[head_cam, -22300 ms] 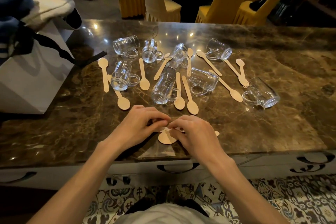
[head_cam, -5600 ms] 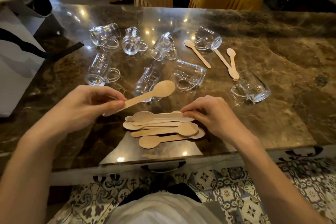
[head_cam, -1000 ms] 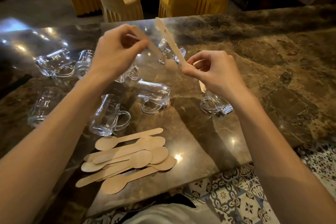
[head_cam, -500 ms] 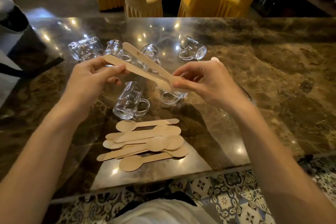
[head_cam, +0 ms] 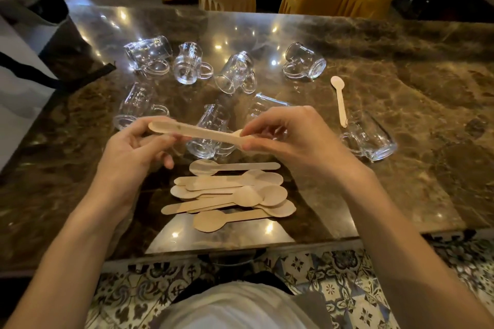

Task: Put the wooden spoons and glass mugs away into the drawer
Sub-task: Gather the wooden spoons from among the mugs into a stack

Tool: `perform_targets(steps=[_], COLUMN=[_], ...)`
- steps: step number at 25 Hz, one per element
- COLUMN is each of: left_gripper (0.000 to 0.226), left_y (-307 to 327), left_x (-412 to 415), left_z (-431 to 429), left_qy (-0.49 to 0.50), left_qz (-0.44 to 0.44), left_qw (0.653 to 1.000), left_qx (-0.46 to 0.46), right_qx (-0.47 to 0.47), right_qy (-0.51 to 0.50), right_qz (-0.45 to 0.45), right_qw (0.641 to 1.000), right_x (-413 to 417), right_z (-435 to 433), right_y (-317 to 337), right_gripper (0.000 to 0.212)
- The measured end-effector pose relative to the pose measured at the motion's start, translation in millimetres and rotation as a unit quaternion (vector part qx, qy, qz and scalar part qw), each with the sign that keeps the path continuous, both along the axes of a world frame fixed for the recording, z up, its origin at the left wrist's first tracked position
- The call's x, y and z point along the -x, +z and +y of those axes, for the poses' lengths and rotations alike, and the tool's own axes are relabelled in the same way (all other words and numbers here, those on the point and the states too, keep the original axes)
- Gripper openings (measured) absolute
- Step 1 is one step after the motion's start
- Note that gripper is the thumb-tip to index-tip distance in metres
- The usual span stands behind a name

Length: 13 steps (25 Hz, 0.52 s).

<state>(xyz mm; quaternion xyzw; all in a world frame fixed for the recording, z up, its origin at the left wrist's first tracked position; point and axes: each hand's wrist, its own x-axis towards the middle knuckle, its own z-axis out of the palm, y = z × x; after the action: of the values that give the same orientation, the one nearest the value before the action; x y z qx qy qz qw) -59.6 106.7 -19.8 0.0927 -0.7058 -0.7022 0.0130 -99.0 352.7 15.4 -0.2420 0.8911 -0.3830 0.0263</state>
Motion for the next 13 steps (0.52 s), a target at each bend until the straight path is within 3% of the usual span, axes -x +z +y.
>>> perform_targets(steps=[7, 10, 13], left_gripper=[0.021, 0.019, 0.017], left_y=[-15.2, -20.4, -21.4], left_x=[-25.0, -36.1, -41.9], left_z=[-8.9, -11.6, -16.3], left_qy=[-0.053, -0.081, -0.111], left_qz=[-0.031, -0.045, -0.039], left_qw=[0.998, 0.987, 0.944], left_qx=[0.0, 0.13, 0.309], right_qx=[0.001, -0.027, -0.047], right_qy=[-0.008, 0.018, 0.022], right_qz=[-0.05, -0.091, -0.118], right_qw=[0.999, 0.995, 0.992], right_x=[-13.4, -16.9, -17.7], right_z=[-4.4, -0.3, 1.8], right_y=[-23.1, -31.6, -36.6], right_gripper=[0.014, 0.013, 0.008])
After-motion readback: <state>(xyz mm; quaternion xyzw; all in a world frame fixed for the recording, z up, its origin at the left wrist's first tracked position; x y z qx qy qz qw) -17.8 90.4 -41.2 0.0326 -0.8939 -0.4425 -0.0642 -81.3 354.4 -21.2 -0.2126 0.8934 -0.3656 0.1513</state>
